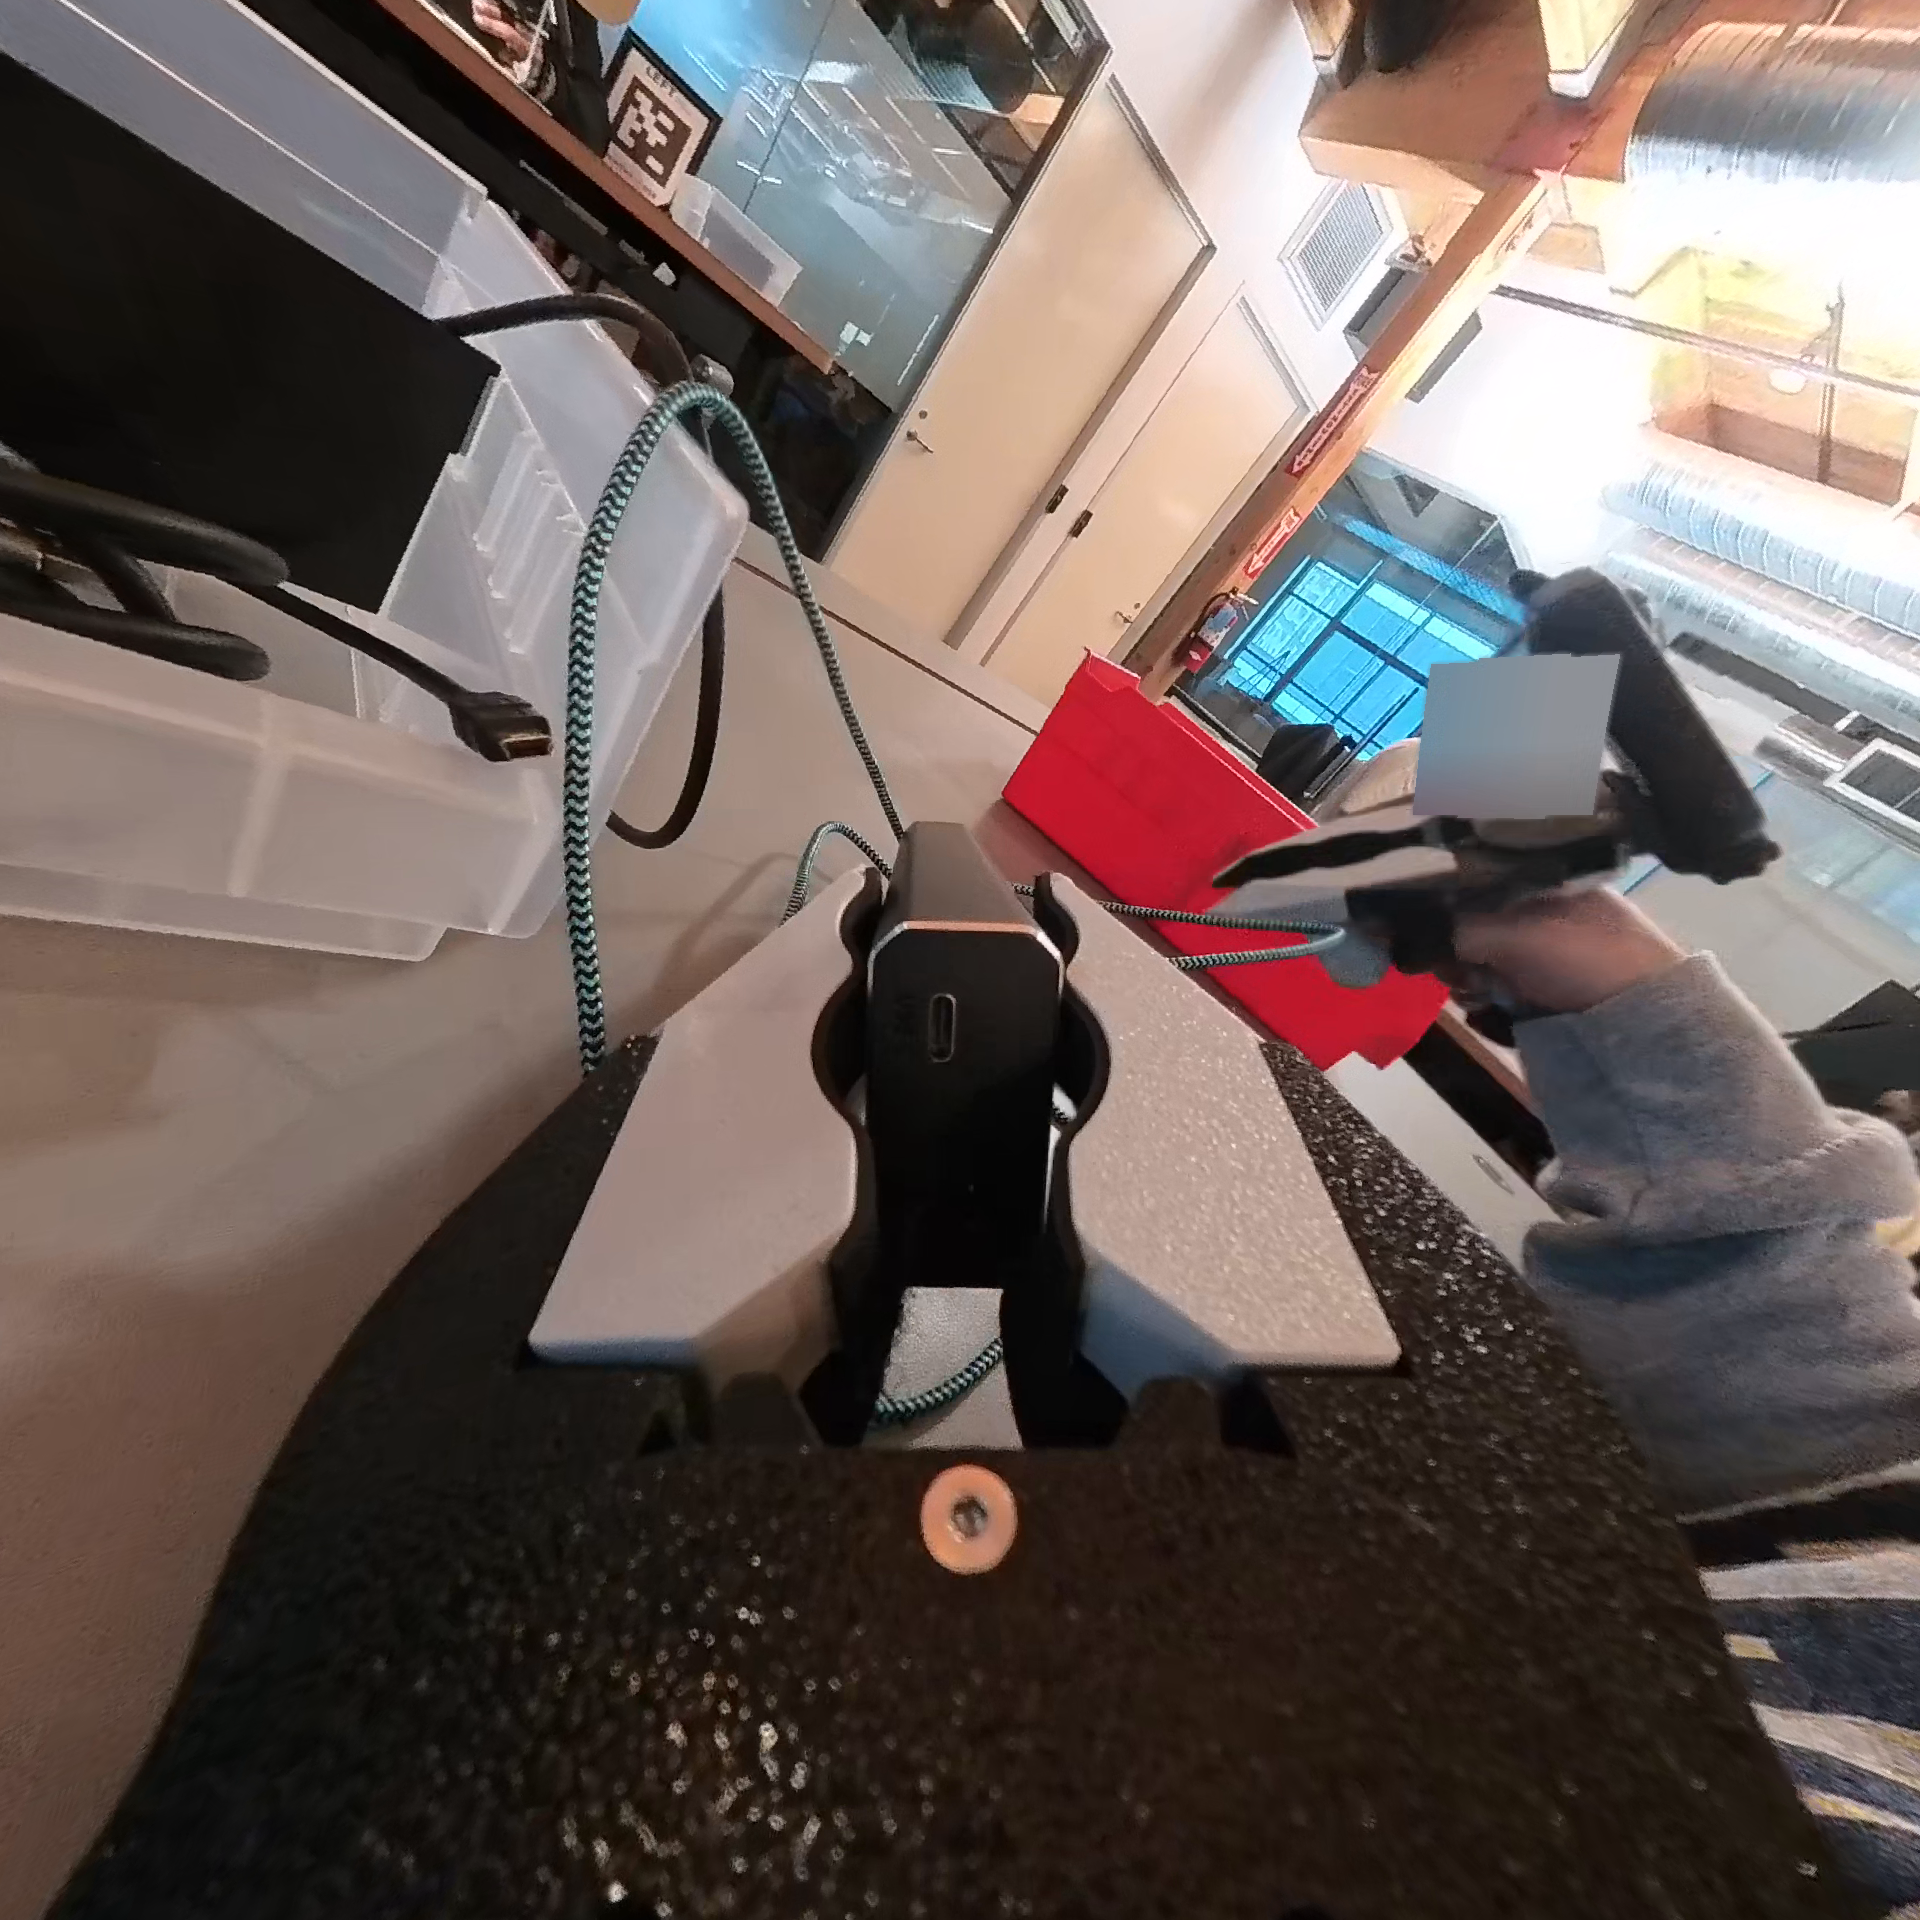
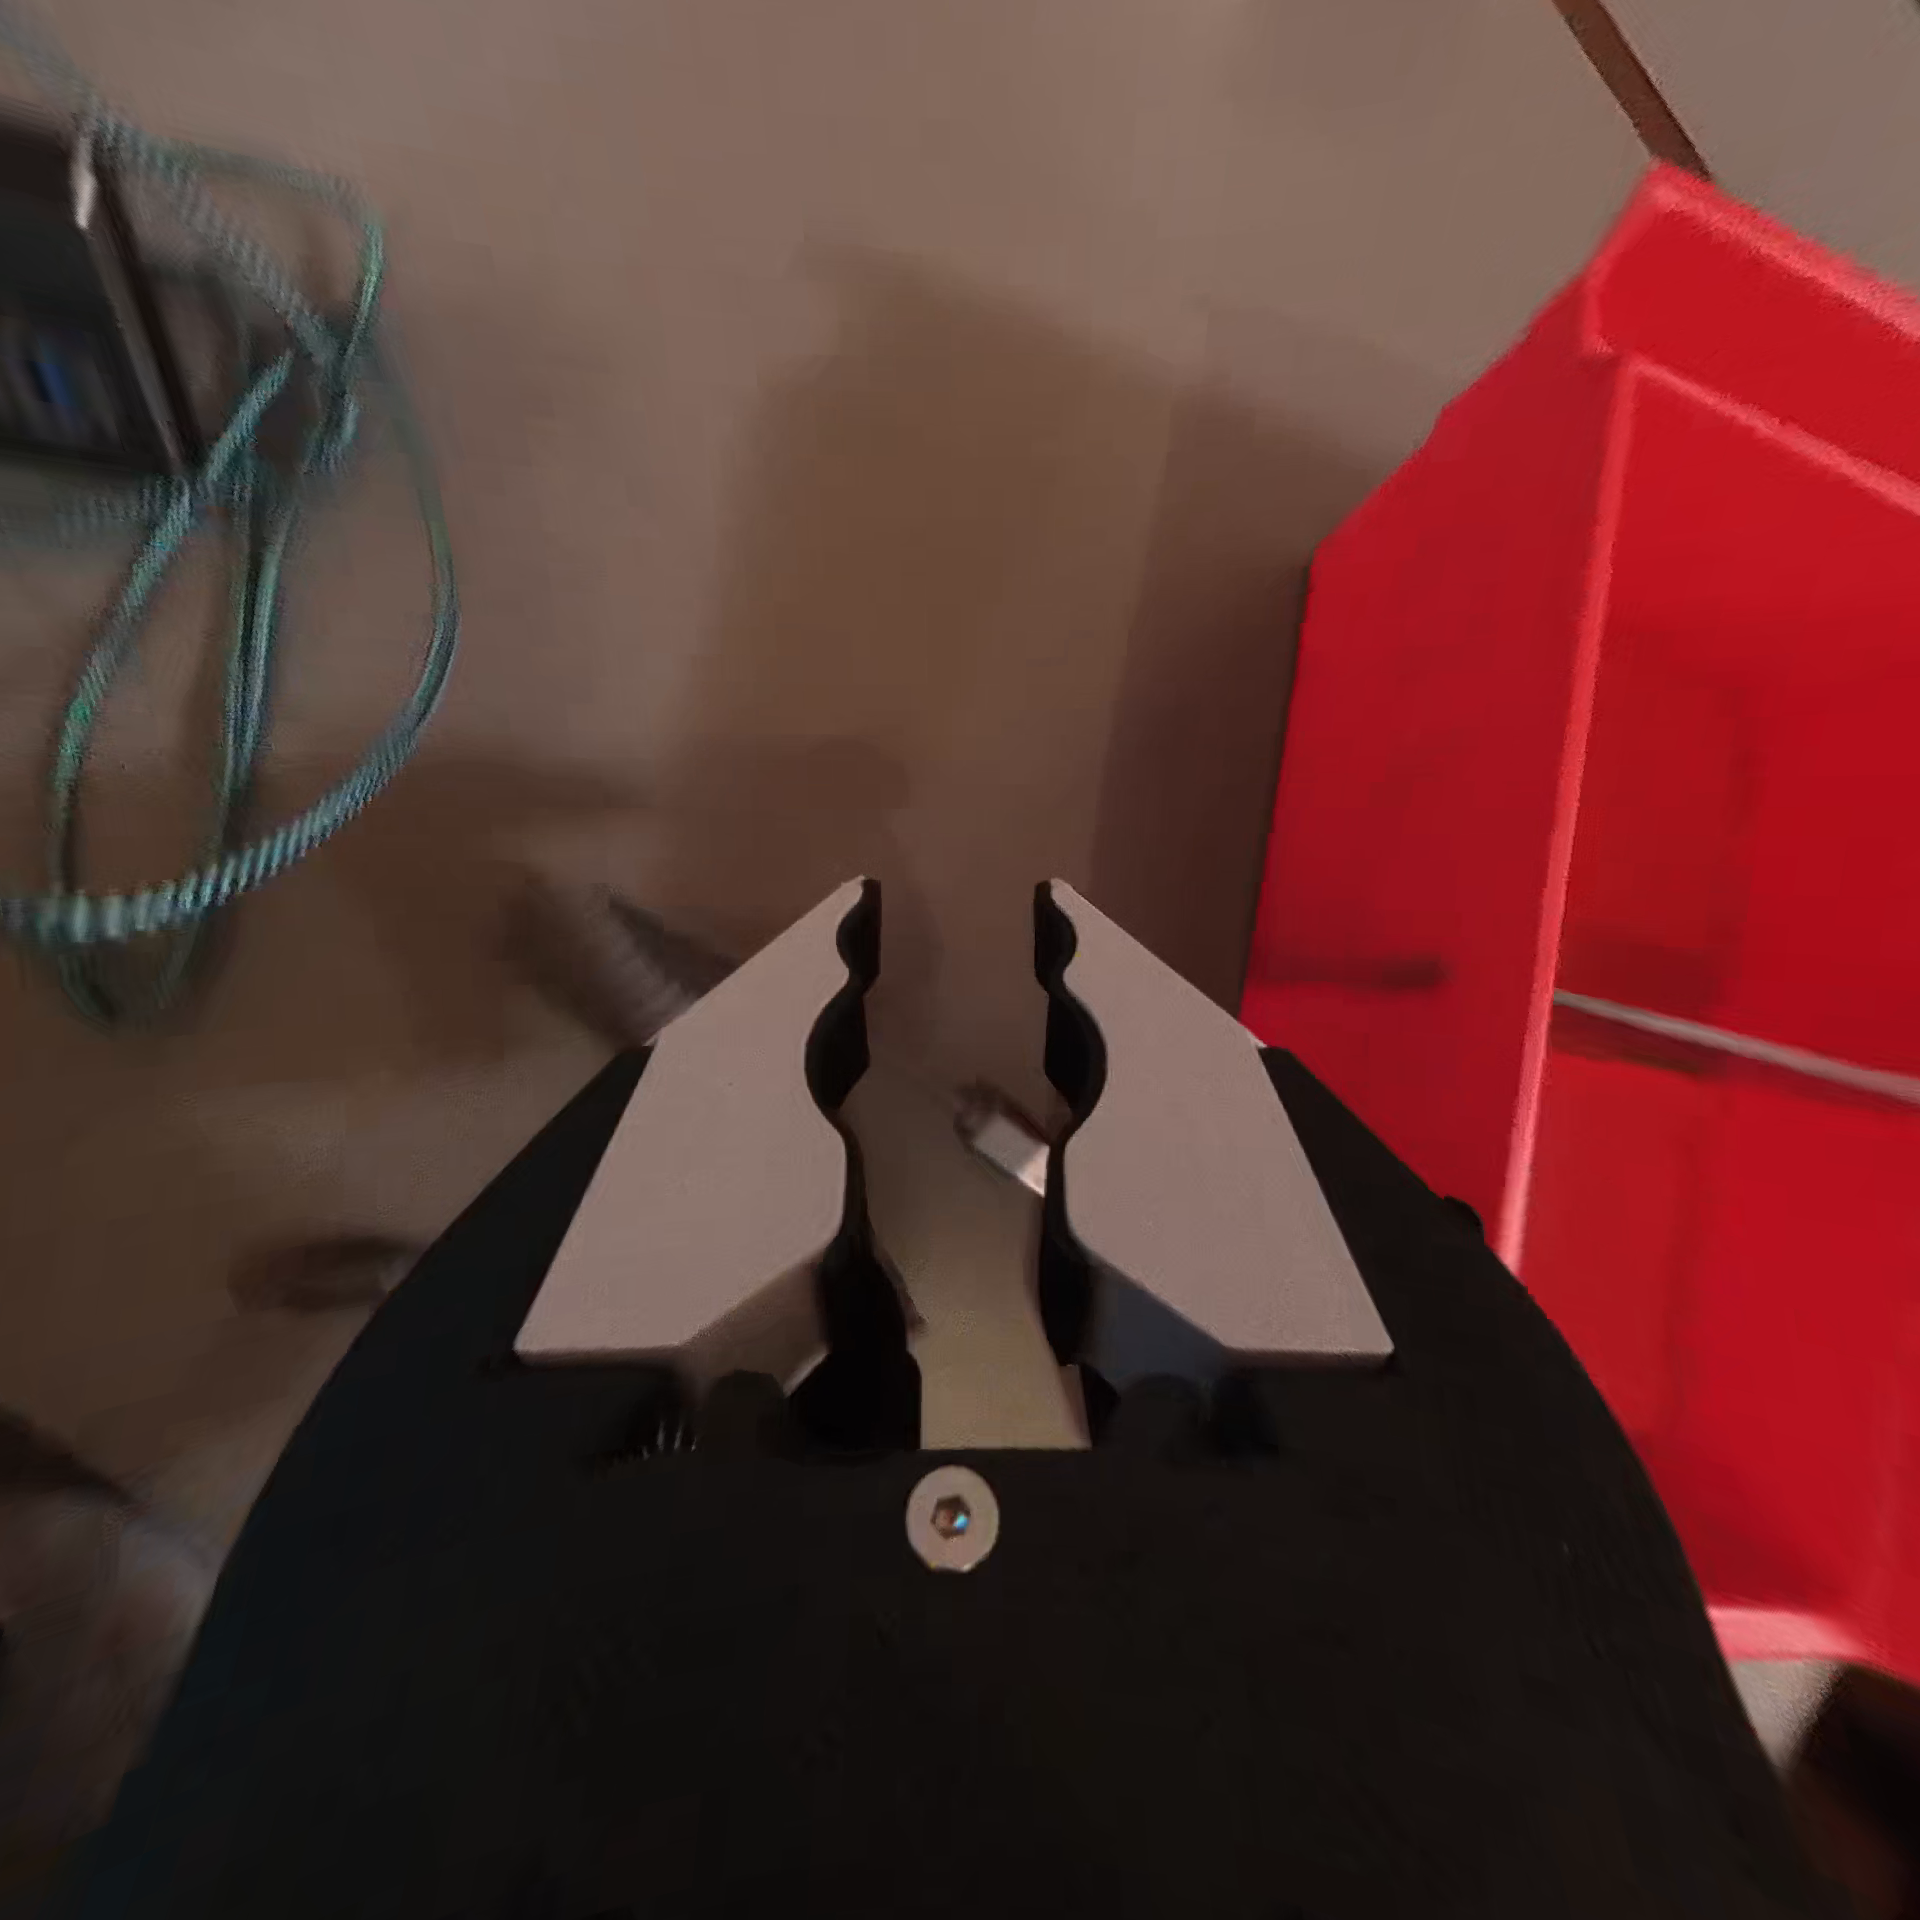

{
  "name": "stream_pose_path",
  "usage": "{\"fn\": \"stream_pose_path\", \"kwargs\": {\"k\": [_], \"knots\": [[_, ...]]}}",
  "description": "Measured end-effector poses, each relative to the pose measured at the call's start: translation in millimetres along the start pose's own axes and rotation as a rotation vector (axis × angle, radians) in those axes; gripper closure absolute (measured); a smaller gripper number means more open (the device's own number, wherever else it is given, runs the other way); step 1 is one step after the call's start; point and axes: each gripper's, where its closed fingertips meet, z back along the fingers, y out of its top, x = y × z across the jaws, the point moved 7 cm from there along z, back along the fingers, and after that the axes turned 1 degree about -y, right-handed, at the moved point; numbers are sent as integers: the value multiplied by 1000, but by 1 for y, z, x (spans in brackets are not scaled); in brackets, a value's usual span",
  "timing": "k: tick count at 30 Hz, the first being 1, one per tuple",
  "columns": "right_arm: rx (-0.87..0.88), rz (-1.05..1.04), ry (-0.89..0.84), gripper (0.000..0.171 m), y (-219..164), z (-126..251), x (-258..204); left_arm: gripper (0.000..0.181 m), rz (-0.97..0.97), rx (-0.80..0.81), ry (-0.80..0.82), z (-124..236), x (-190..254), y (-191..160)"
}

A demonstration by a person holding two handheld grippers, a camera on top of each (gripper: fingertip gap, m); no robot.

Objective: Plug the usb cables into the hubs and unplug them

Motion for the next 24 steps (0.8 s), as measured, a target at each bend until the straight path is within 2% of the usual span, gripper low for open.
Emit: {"fn": "stream_pose_path", "kwargs": {"k": [4,7,14,20,24], "knots": [[-146,503,-35,146,-16,10,-12,154,7,0,-1,0,0,0],[-245,695,72,145,-25,2,-19,154,11,1,-1,0,-1,0],[-408,837,231,149,-23,-26,-23,154,7,-1,-2,0,0,-1],[-497,846,316,168,-19,-34,-24,154,5,-5,-6,0,0,-1],[-460,886,263,169,-16,-33,-23,154,9,-6,-7,0,0,-1]]}}
